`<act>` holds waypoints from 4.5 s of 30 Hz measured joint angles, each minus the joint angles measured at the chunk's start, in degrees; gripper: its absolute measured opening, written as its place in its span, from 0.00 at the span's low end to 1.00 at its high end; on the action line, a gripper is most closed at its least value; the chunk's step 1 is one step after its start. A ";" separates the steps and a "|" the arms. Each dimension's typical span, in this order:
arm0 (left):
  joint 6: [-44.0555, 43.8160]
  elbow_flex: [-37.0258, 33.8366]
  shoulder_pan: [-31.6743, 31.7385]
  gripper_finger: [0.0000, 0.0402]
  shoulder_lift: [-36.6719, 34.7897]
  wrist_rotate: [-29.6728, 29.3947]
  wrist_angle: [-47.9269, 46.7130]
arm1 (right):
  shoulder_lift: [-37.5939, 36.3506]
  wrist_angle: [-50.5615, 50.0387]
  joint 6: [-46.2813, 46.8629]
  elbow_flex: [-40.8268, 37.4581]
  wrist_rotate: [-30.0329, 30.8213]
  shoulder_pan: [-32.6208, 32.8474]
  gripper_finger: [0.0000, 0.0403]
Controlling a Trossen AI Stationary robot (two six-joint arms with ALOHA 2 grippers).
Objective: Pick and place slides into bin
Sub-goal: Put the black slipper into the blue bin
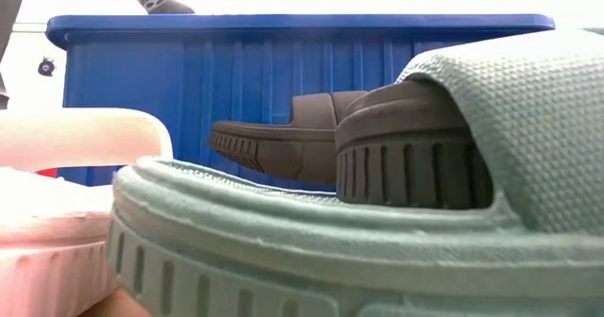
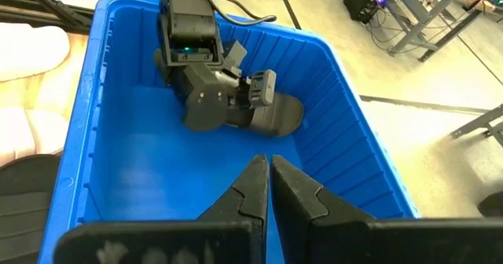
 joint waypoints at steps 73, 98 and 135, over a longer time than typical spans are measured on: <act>9.68 -0.21 3.69 0.27 -6.41 8.06 -9.90 | -0.04 0.02 -1.54 0.44 -2.10 0.11 0.02; 9.36 -0.02 3.41 0.27 -12.34 13.80 -7.56 | -0.07 -0.70 -1.98 0.46 -5.00 0.11 0.02; 67.65 0.04 0.96 0.27 -17.19 44.70 69.11 | -8.09 -6.60 13.85 0.33 -10.68 2.19 0.02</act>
